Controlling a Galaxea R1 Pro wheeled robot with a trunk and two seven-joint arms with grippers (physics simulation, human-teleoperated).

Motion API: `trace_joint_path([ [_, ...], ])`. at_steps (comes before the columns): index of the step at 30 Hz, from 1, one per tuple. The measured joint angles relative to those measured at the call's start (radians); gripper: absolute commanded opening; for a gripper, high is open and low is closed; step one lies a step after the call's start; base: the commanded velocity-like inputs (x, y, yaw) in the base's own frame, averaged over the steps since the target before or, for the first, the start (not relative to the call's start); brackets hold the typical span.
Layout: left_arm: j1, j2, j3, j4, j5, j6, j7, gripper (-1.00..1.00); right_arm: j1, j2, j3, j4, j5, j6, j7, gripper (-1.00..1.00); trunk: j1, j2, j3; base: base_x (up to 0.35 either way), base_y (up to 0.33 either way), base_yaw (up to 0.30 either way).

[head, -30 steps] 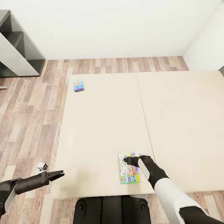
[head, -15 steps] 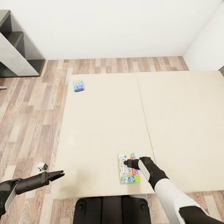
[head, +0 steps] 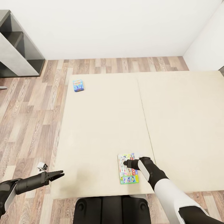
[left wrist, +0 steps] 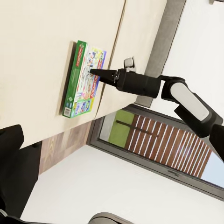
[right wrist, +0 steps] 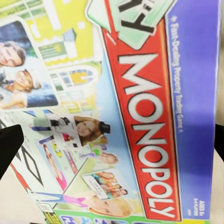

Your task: Put all the toys in the child's room - the three board games (two on the bed and one on the table), the two jigsaw puzzles on the table, and the tennis ball on the table - inside the toy box on the table in the child's room.

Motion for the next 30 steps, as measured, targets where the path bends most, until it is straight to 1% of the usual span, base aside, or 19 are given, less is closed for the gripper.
trace_joint_path([
  [10,0.000,0.000,0.000,0.000,0.000,0.000,0.000,1.00,0.000,0.000,0.002,0.000,-0.002,0.000,0.029,1.00,0.000,0.000,0.000,0.000,0.000,0.000],
  [17,-0.001,0.000,0.000,0.000,0.000,0.000,0.000,1.00,0.000,0.000,0.002,0.000,-0.002,-0.001,0.030,1.00,0.000,0.000,0.000,0.000,0.003,0.000],
  [24,0.000,-0.001,0.000,0.000,-0.001,0.000,0.000,1.00,0.000,0.001,0.004,0.000,-0.002,-0.001,0.029,1.00,0.000,0.000,0.000,0.000,0.091,0.000],
  [30,0.000,0.000,0.000,0.000,0.000,0.000,0.000,1.00,0.000,0.001,0.004,0.000,-0.002,-0.001,0.029,1.00,0.000,0.000,0.000,0.000,0.022,0.000],
])
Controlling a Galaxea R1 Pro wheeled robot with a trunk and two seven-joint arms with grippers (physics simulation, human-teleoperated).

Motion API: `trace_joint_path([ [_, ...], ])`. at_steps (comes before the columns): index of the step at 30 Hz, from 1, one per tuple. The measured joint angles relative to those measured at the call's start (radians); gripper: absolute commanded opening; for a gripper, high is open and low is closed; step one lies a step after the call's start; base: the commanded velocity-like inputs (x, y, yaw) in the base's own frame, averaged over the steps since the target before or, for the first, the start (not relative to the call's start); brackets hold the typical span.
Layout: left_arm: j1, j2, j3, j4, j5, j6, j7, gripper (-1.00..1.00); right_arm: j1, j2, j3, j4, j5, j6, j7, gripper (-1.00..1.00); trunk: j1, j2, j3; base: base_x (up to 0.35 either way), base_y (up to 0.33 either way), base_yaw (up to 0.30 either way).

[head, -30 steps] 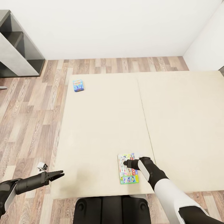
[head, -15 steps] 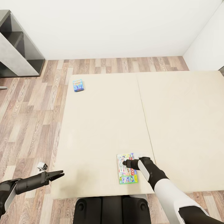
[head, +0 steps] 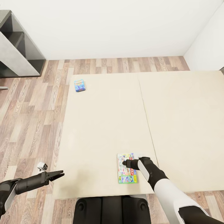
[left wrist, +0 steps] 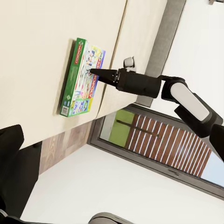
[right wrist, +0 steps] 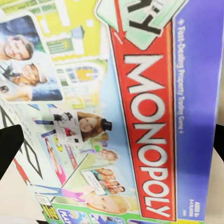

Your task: Put all the toys in the child's room - the three board games (two on the bed and one on the table), the two jigsaw puzzles on the table, and the tennis ball on the table - inside the toy box on the table in the child's room.

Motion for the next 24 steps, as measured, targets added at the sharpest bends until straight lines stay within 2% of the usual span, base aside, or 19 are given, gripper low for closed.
trace_joint_path([
  [11,0.000,0.001,0.001,0.000,0.000,0.000,0.000,1.00,0.000,0.010,0.000,0.000,0.001,-0.001,-0.001,1.00,0.000,0.000,0.000,0.000,0.002,0.004],
  [24,0.000,0.001,0.000,0.000,0.000,0.000,0.000,1.00,0.000,0.012,0.000,0.000,0.002,-0.002,-0.001,1.00,0.000,0.000,0.000,0.000,0.000,0.082],
])
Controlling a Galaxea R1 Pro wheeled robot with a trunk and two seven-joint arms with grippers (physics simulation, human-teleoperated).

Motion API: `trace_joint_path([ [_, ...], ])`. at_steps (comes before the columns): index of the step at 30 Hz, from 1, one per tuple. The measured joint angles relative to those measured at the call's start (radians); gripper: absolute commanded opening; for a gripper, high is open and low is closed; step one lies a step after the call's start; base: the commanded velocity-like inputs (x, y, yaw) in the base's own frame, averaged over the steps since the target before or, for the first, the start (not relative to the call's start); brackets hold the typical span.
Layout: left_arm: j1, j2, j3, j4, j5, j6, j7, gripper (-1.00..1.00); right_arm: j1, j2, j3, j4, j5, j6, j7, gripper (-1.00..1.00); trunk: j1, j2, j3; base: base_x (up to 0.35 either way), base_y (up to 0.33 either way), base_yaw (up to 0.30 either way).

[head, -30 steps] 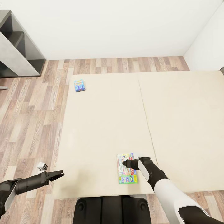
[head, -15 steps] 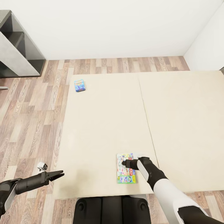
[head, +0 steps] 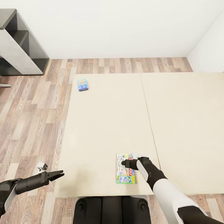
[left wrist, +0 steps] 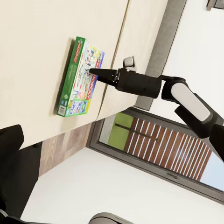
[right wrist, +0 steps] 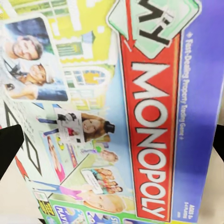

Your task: Put all the toys in the child's room - the three board games (two on the bed and one on the table), the two jigsaw puzzles on the table, and the tennis ball on the table - inside the toy box on the table in the child's room.

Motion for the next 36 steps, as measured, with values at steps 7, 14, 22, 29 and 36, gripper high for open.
trace_joint_path([
  [7,0.001,-0.001,0.000,0.000,0.000,0.000,0.000,1.00,0.000,0.002,0.000,0.000,0.000,0.000,0.000,1.00,0.000,0.000,0.000,0.000,0.040,0.006],
  [14,0.000,-0.001,0.000,0.000,-0.001,0.000,0.000,1.00,0.000,0.003,0.001,0.000,0.000,-0.001,0.000,1.00,0.000,0.000,0.000,0.000,0.037,0.001],
  [22,0.001,-0.001,0.000,0.000,0.000,0.000,0.000,1.00,0.000,0.003,0.002,0.000,0.000,-0.002,0.000,1.00,0.000,0.000,0.000,0.000,0.037,0.000],
  [29,0.000,-0.001,0.000,0.000,0.000,0.000,0.000,1.00,0.000,0.007,0.002,0.000,0.000,-0.002,0.000,1.00,0.000,0.000,0.000,0.000,0.003,0.000],
  [36,0.000,0.000,0.000,0.000,-0.001,0.000,0.000,1.00,0.000,0.010,0.002,0.000,0.001,-0.003,0.000,1.00,0.000,0.000,0.000,0.000,0.071,0.000],
])
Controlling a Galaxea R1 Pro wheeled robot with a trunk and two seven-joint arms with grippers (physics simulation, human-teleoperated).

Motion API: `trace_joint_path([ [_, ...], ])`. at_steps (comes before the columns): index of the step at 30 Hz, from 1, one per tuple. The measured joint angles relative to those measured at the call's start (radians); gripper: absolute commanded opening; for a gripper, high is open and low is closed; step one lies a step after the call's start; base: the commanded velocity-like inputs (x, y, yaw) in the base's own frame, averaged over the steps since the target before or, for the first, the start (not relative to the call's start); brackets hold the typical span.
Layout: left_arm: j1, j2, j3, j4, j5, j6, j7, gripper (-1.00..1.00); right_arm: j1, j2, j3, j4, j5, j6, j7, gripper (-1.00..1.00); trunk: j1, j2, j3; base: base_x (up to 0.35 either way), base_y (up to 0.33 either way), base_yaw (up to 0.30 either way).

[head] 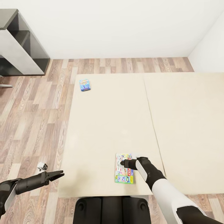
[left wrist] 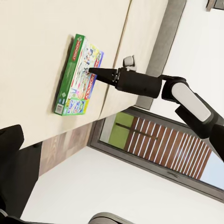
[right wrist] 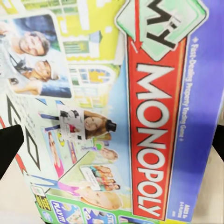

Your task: Put all the toys in the child's room - the three board games (two on the bed and one on the table), the two jigsaw puzzles on the table, and the tennis ball on the table - inside the toy box on the table in the child's room.

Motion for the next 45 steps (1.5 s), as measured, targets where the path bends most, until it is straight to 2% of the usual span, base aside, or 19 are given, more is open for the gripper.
trace_joint_path([
  [17,0.000,-0.001,0.000,0.000,-0.001,0.000,0.000,1.00,0.000,0.000,0.000,0.000,0.002,0.000,0.000,1.00,0.000,0.000,0.000,0.000,0.062,0.004],
  [29,0.000,0.000,0.001,0.000,0.001,0.000,0.000,1.00,0.000,0.001,0.000,0.000,0.004,0.000,0.000,1.00,0.000,0.000,0.000,0.000,0.064,0.122],
  [45,0.000,0.000,0.000,0.000,0.000,0.000,0.000,1.00,0.000,0.001,0.000,0.000,0.003,0.000,0.000,1.00,0.000,0.000,0.000,0.000,0.057,0.011],
])
